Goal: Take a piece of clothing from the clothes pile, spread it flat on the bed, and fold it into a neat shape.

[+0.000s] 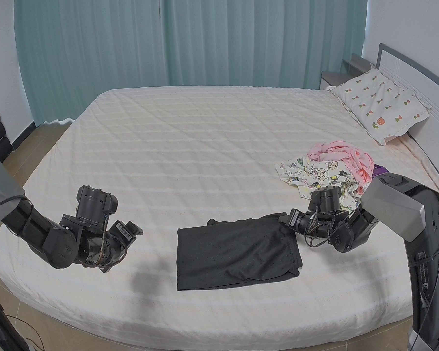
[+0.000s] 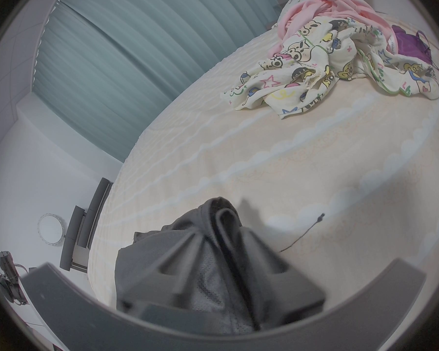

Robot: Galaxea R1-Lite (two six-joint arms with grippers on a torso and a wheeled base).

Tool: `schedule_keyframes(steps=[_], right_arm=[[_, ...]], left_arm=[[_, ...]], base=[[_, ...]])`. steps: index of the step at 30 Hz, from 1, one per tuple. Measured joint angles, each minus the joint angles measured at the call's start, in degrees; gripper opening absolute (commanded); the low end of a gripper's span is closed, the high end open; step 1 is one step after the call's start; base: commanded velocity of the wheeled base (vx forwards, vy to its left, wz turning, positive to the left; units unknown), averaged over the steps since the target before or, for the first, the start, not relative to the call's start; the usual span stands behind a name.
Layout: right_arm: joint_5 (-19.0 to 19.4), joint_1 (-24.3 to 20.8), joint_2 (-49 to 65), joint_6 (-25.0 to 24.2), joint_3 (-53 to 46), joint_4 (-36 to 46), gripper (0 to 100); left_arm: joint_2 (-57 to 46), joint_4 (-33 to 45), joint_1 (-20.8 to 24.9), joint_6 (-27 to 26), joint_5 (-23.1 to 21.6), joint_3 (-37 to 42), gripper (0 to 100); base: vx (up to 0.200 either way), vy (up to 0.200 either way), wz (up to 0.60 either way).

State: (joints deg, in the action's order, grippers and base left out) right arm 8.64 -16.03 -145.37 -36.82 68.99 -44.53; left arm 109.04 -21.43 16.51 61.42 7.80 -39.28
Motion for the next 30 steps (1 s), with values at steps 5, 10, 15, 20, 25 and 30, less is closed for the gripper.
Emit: schedule_keyframes(steps=[5,10,15,20,25,30], right_arm=[[-0.13,1.57,0.56,-0.02,-0.13,-0.02,100],[2.13,2.47,2.45,0.72,-4.44,-0.24,100],[9.20,2.63,4.91,5.84,-13.45,-2.40,100],[13.21,2.39,7.23,12.28,-19.76,-3.67,100],[13.80,1.87,8.55,13.99,-21.75,-2.13,0],[13.82,1.49,9.26,17.58,-22.60,1.71,0]], left_arm=[[0.20,0.00,0.02,-0.09,-0.01,-0.05,100],[0.46,0.01,0.06,-0.13,-0.01,-0.27,100],[0.74,0.04,0.09,-0.16,-0.01,-0.68,100],[0.94,0.09,0.13,-0.18,0.00,-1.01,100],[1.04,0.11,0.13,-0.18,0.00,-1.12,100],[1.07,0.11,0.17,-0.18,0.00,-1.21,100]], base=[[0.000,0.000,0.00],[0.000,0.000,0.00],[0.000,0.000,0.00],[0.000,0.000,0.00],[0.000,0.000,0.00],[0.000,0.000,0.00]])
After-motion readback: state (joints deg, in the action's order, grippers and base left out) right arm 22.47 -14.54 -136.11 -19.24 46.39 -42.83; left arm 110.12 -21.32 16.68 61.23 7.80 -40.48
